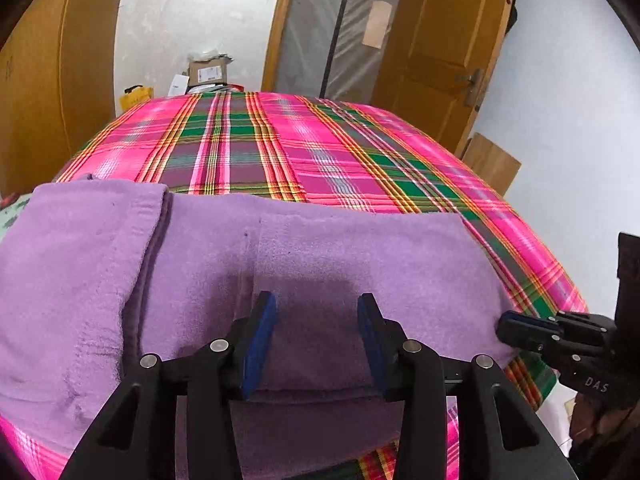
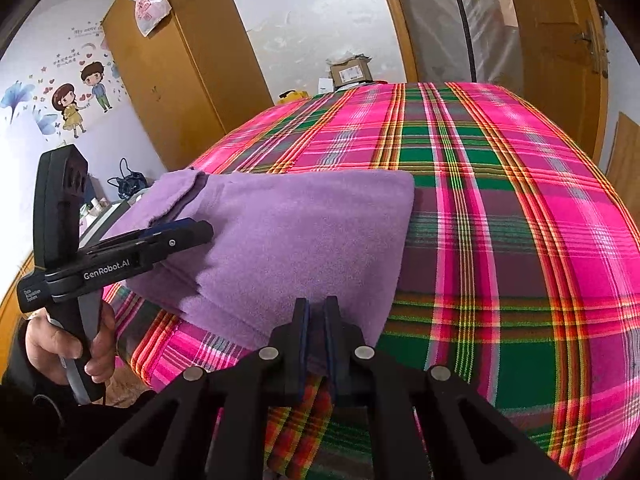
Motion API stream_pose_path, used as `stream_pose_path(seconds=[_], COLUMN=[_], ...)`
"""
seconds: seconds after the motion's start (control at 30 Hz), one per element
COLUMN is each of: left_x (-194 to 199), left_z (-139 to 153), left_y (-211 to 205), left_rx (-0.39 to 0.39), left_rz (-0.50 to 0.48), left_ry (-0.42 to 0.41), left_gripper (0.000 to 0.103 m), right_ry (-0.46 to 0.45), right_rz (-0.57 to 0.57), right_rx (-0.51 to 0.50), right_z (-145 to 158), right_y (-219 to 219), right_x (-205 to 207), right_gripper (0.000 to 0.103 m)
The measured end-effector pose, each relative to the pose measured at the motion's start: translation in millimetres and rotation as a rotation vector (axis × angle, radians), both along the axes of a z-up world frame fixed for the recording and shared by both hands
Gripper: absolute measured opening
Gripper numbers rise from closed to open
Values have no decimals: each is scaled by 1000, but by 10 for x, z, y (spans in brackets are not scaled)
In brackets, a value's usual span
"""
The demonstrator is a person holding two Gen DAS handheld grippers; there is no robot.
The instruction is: Fold clothes
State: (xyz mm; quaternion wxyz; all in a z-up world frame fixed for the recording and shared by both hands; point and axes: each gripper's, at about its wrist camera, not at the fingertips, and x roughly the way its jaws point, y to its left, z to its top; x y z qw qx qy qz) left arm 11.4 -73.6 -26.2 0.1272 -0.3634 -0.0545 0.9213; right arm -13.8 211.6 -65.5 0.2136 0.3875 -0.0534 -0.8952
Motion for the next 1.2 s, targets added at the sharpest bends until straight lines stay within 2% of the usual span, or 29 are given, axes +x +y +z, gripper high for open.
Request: stream_pose_path(seconds=[0.1,0.13,0.23,0.33,0.47,0.53,0.7,0.97,1.2], left_x=[4,4,8,2,-19,-10,-78,-397,-590], left_z=[8,12,11,15,66,147,284,235,172], left_y=[60,87,158,139,116,108,143,60,107], left_rx=[-2,-3,-38,-16,2,-7,-59,-14,-54], left_rz=[-45,-65,-69,-64,-48,-35,-30,-7,21], left_ry=[-6,-9,-7,-13,-33,-18,36,-19,-53], left_gripper=[74,77,77,77,77,77,77,77,77], right_ry=[6,10,15,16,-4,-5,66,17,17], right_rz=[-7,-8,-1,16,25,26,10,-29,-46], right_rx=[23,29,22,-2,5,5,-11,-30,-11], right_z=[7,8,8,5,40,76,209,141,195], right_y=[-31,-39,-43,-26,-25,-17,60,134,106], right_x=[7,13,21,19,14,16,22,-124,-327], right_gripper=[8,8,14,19,19,19,19,18,18])
